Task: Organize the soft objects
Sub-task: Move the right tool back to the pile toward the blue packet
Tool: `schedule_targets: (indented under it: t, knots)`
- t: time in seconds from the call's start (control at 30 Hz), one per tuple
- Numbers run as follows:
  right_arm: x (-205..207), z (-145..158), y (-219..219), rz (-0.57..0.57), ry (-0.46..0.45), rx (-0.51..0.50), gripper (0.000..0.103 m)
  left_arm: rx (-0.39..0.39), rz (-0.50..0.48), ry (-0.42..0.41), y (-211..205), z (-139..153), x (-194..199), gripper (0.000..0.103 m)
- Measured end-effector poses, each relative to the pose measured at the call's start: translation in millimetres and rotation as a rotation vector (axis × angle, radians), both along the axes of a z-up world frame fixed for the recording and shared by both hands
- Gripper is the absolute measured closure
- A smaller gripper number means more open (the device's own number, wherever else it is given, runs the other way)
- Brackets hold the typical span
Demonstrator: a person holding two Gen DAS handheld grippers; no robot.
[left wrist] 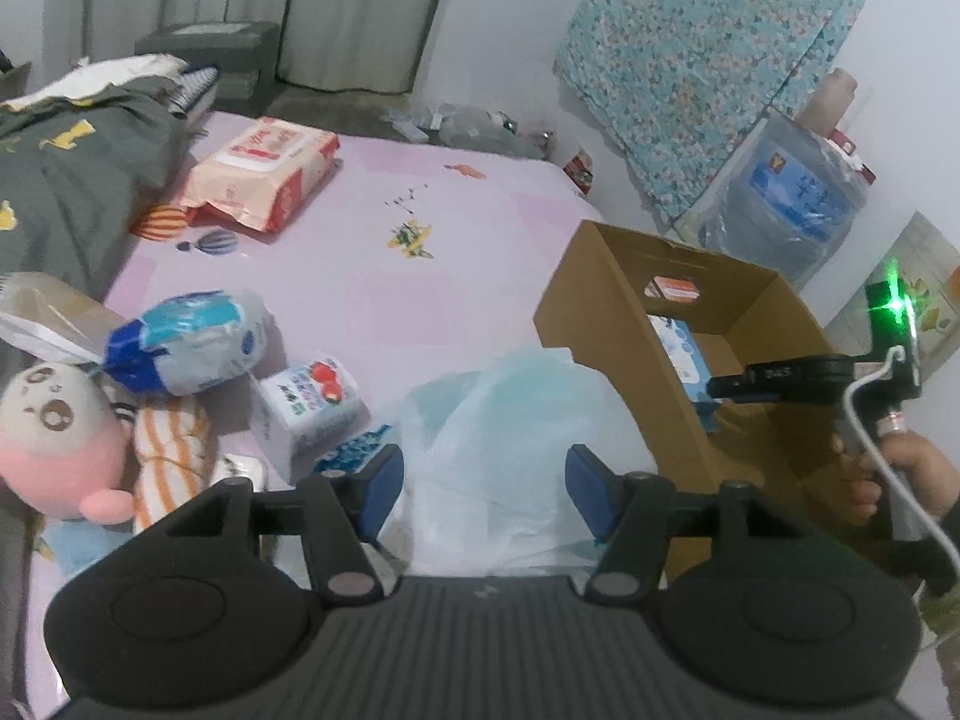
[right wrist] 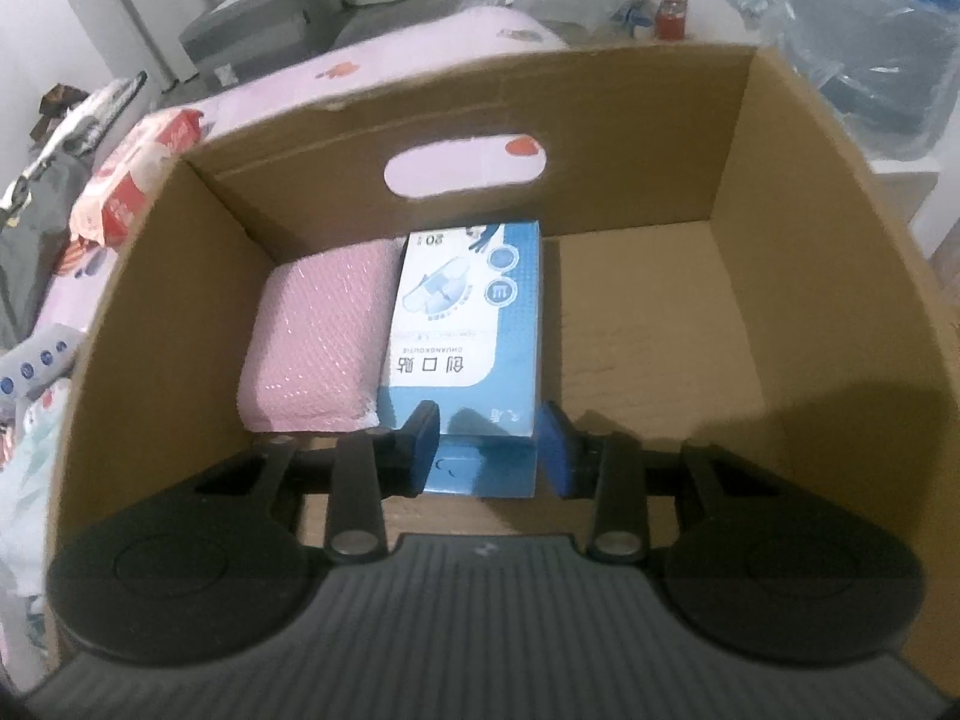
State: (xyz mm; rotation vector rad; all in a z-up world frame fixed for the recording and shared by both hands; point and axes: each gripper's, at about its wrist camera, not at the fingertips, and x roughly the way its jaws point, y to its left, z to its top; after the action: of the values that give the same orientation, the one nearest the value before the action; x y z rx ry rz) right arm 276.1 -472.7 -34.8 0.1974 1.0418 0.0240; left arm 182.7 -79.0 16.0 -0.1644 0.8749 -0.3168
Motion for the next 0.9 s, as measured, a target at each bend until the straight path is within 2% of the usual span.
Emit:
schedule_targets:
  t: [0.3, 0.53, 0.7, 0.9]
  knots:
    - [-24.6, 59.3, 18.6, 0.033, -0.131, 0.017, 0.060, 0.044, 0.055, -0.109, 37.4, 17.3, -27.9, 0.034]
    - [-30.6, 103.2, 71.8, 0.176, -0.202, 0.129, 0.058, 0.067, 0.147, -0.197, 79.9, 26.8, -49.9, 0.033]
    - [-19.2, 115.4, 129.1, 0.301, -0.175, 0.249, 0.056, 0.073, 0.187, -0.228, 99.7, 27.5, -53.5, 0.034]
    - [11.5, 110.3, 199.1, 0.402, -0.056, 0.395, 0.056, 0.050, 0.189, -0.207, 116.3, 22.6, -36.3, 0.035]
